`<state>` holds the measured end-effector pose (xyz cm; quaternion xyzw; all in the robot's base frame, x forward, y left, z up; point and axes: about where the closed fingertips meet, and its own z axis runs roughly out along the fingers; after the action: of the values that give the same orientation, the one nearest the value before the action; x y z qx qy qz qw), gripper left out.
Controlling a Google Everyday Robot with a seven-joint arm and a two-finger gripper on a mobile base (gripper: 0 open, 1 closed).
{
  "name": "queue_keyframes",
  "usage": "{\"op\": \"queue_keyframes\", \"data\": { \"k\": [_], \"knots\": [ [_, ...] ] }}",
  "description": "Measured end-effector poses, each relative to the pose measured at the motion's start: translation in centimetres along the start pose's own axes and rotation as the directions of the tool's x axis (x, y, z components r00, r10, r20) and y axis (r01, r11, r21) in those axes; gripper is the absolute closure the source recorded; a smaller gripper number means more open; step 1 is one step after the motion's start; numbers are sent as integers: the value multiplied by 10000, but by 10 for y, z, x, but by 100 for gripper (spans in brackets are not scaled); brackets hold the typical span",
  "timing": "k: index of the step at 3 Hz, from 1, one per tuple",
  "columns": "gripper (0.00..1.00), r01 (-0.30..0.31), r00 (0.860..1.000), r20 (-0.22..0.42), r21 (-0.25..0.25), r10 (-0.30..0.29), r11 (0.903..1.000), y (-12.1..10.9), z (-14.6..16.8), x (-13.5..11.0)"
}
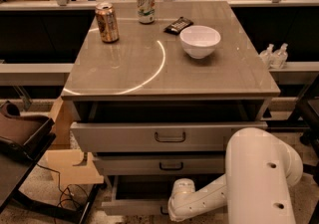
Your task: Open bottom drawer
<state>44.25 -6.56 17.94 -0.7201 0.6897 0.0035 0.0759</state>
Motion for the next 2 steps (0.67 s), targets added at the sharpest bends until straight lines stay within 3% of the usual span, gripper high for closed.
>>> {"op": "queue_keyframes", "data": {
  "k": [1, 2],
  "knots": [
    [100, -232, 9994, -265, 200, 237, 9995, 19, -16, 2],
    [100, -606, 9937, -916, 481, 648, 9970, 61, -62, -4]
  ]
}}
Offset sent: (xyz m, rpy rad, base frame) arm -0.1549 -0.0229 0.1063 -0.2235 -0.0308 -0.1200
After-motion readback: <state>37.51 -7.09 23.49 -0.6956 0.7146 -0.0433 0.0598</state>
